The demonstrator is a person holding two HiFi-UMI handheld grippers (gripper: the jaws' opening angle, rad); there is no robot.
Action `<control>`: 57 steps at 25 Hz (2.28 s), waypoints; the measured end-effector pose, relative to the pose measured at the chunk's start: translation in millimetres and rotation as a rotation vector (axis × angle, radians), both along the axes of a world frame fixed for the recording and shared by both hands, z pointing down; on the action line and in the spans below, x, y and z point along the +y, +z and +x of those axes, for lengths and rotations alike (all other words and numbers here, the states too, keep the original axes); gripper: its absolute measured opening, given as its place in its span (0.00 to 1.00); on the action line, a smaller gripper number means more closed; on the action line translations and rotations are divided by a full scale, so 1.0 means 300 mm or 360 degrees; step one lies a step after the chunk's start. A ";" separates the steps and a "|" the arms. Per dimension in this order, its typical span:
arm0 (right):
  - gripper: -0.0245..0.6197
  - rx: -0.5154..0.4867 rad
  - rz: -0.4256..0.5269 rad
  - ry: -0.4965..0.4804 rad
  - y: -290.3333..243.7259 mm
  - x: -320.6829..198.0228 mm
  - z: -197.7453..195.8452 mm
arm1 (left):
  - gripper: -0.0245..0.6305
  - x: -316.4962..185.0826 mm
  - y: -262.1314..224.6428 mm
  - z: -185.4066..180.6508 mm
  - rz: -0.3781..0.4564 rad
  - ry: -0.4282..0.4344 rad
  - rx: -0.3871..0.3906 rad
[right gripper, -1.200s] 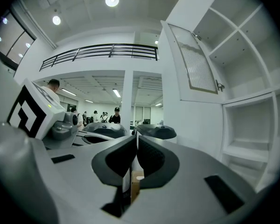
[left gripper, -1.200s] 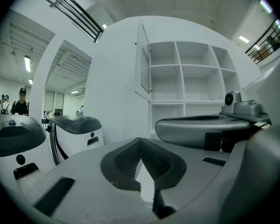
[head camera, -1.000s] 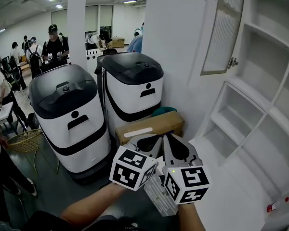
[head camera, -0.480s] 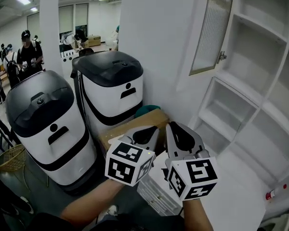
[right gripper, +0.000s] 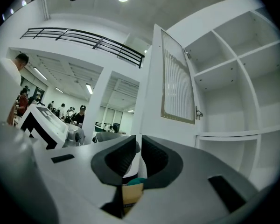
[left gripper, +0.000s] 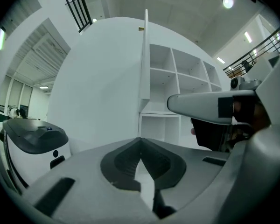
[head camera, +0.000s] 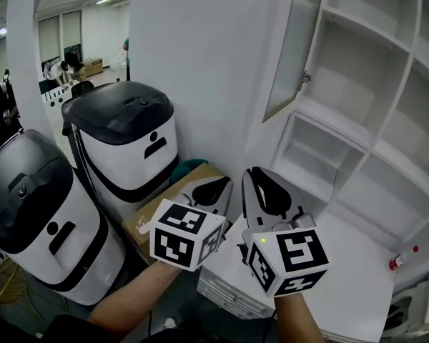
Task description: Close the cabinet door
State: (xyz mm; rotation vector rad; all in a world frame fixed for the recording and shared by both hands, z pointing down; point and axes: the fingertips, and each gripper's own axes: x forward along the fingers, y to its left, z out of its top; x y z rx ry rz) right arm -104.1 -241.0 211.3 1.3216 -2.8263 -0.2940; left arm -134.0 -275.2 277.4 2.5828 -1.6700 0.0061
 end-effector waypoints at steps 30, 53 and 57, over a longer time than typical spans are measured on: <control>0.29 -0.0136 0.0060 0.0785 -0.142 -0.185 -0.058 | 0.05 -0.120 -0.078 -0.039 0.0094 0.0622 -0.0029; 0.20 -0.0235 0.0026 0.0739 -0.140 -0.122 0.144 | 0.06 -0.057 -0.130 0.116 0.0164 0.0687 -0.0011; 0.19 -0.0240 0.0011 0.0708 -0.140 -0.112 0.203 | 0.06 -0.052 -0.132 0.181 0.0156 0.0693 0.0005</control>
